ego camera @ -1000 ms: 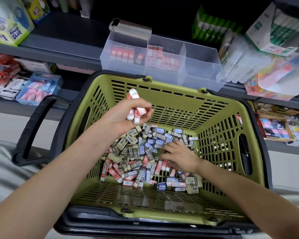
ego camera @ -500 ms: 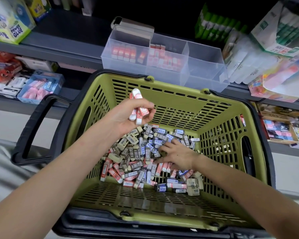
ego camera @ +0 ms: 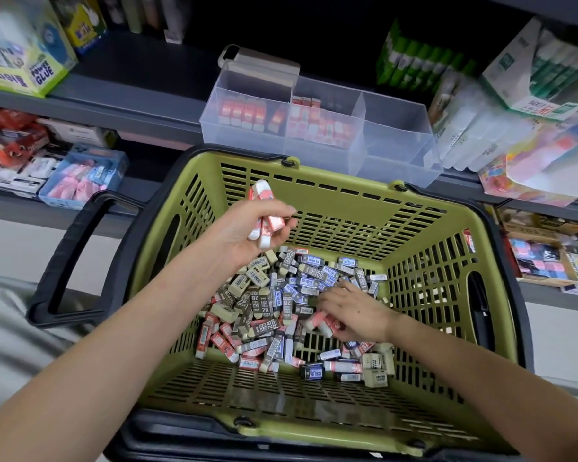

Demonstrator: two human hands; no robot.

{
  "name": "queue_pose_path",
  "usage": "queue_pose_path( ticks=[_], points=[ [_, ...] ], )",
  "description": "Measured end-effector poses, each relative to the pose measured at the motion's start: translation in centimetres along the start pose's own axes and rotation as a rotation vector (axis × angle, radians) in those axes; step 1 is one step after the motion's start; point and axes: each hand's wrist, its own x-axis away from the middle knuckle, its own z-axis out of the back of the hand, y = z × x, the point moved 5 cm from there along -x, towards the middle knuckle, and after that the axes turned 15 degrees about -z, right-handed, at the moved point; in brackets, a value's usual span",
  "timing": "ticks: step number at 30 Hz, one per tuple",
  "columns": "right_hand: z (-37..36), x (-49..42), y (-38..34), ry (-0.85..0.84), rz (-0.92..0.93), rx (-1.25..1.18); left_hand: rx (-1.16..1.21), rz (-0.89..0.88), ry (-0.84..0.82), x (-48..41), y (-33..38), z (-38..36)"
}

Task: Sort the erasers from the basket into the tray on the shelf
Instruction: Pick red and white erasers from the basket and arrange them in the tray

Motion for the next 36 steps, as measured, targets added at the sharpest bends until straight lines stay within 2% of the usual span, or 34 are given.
queue_pose_path(
  ticks=[4,7,9,13,17,19,23,28,30,33,36],
  points=[
    [4.7,0.2,0.3,0.029,-0.379,-0.708,-0.151,-0.071,-0.026,0.0,0.3,0.2],
    [9.9,0.1,-0.5,0.276,-0.517,-1.165,-0.190,-0.087,-0.067,0.4,0.2,0.1],
    [13.1,0.0,-1.3,0.419,-0.568,-1.306,-0.091,-0.055,-0.108,0.7,-0.1,-0.3],
    [17.5,-0.6,-2.9,0.601,-0.699,-1.116,0.049,-0.024,-0.156,1.0,-0.3,-1.2],
    [19.3,-1.5,-4.5,0.557,-0.712,-0.989,-0.017,-0.108,-0.036,0.7,0.4,-0.8],
    [19.9,-1.7,-4.5,0.494,-0.704,-1.040,-0.030,-0.173,0.006,0.5,0.8,-0.4],
    [21.8,-1.6,-3.9,0.390,-0.599,-1.276,-0.044,-0.304,-0.019,0.0,2.3,-0.3],
    [24.2,-1.9,-2.0,0.408,-0.593,-1.269,-0.076,-0.335,-0.072,-1.2,4.1,-1.1],
    [25.2,-2.1,0.0,0.506,-0.635,-1.196,-0.036,-0.329,-0.057,-2.0,4.8,-1.3],
    [26.9,-3.0,3.9,0.765,-0.787,-1.005,0.010,-0.353,-0.010,-3.6,6.5,-1.3],
    [27.7,-5.4,6.7,0.837,-0.947,-0.734,0.029,-0.390,0.011,-4.8,8.0,-1.5]
  ],
)
